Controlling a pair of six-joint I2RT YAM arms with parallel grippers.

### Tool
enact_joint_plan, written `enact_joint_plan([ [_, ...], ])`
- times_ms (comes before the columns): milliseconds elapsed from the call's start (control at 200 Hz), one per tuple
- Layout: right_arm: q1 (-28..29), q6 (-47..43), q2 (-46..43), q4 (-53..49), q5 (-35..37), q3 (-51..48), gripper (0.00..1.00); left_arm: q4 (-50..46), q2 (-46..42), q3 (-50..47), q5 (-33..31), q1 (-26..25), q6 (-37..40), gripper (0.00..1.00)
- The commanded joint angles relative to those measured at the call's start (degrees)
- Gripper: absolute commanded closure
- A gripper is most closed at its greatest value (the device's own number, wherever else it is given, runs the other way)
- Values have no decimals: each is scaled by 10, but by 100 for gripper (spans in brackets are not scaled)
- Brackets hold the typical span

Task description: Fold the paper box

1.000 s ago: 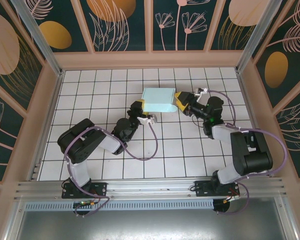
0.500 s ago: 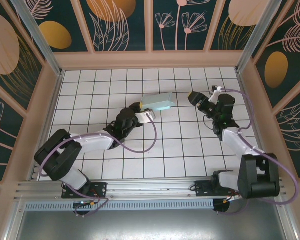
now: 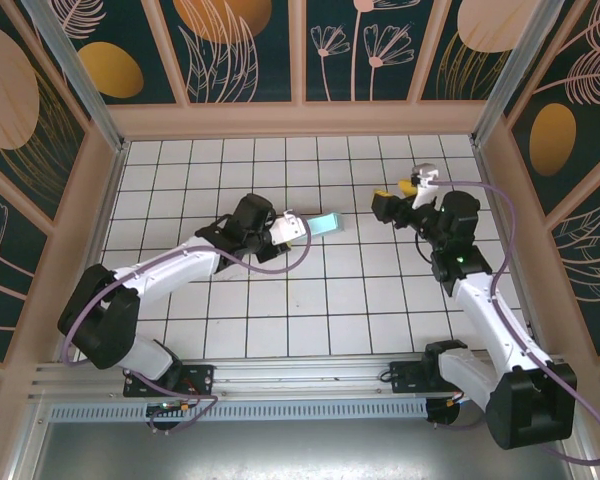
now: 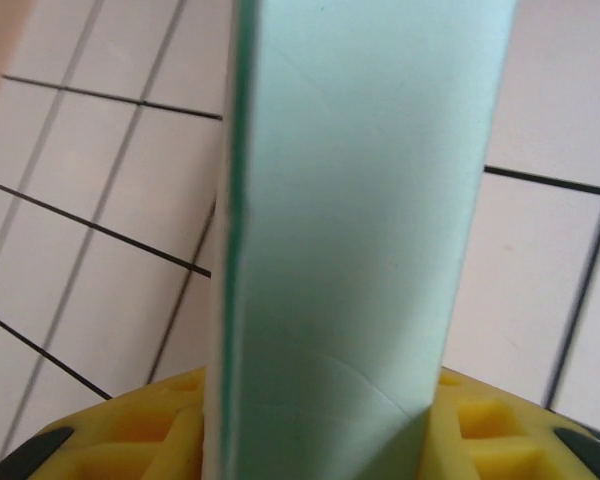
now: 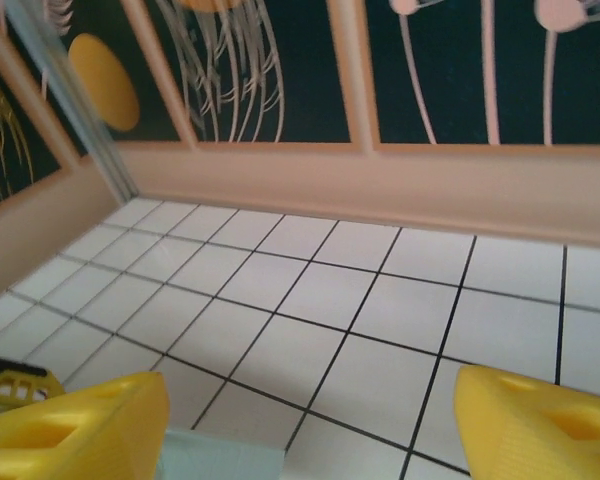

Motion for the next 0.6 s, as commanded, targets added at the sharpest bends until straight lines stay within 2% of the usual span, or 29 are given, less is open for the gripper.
enact_joint_plan([
  [0, 36, -151, 9, -78, -23, 38, 24, -134, 4, 49, 59, 10, -15, 64],
  [145, 76, -247, 43, -169, -34, 80, 24, -219, 26, 89, 79, 13, -14, 64],
  [240, 93, -273, 74, -222, -45, 111, 26, -271, 39, 116, 92, 13, -16, 65],
  [445, 113, -290, 124, -275, -48, 143, 45, -354, 79, 151, 71, 13, -26, 66],
  [595, 126, -293, 151, -290, -54, 154, 56, -356, 93, 153, 39, 13, -33, 65],
])
